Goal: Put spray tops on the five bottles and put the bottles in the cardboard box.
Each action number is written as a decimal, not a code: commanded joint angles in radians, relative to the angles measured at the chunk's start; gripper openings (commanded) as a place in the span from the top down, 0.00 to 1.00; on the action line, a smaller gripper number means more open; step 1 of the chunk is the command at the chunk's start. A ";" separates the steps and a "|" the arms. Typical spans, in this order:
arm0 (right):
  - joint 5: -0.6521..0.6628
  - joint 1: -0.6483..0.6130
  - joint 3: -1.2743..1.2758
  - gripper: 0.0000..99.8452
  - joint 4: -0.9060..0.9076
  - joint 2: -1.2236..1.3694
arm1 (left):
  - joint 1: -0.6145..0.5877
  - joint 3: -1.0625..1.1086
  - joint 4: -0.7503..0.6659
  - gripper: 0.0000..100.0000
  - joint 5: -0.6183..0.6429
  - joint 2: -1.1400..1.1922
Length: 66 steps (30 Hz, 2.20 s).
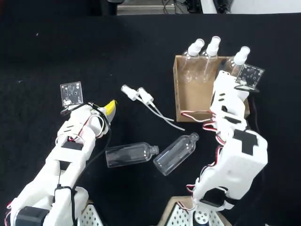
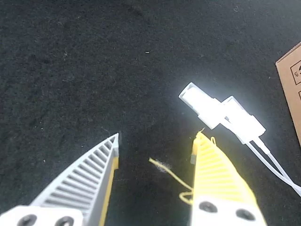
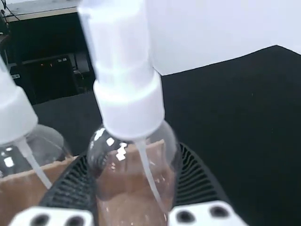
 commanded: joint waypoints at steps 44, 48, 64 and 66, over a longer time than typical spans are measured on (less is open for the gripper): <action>0.044 0.075 -0.237 0.99 0.330 -0.002 | 0.022 0.002 -0.020 0.75 0.003 -0.025; 0.051 0.069 -0.228 0.99 0.330 0.002 | 0.021 0.002 -0.020 0.75 0.003 -0.025; 0.051 0.069 -0.323 0.80 0.330 0.133 | 0.016 0.001 -0.020 0.75 0.003 -0.025; 0.051 0.060 -0.320 0.79 0.330 0.125 | 0.016 0.001 -0.020 0.75 0.003 -0.025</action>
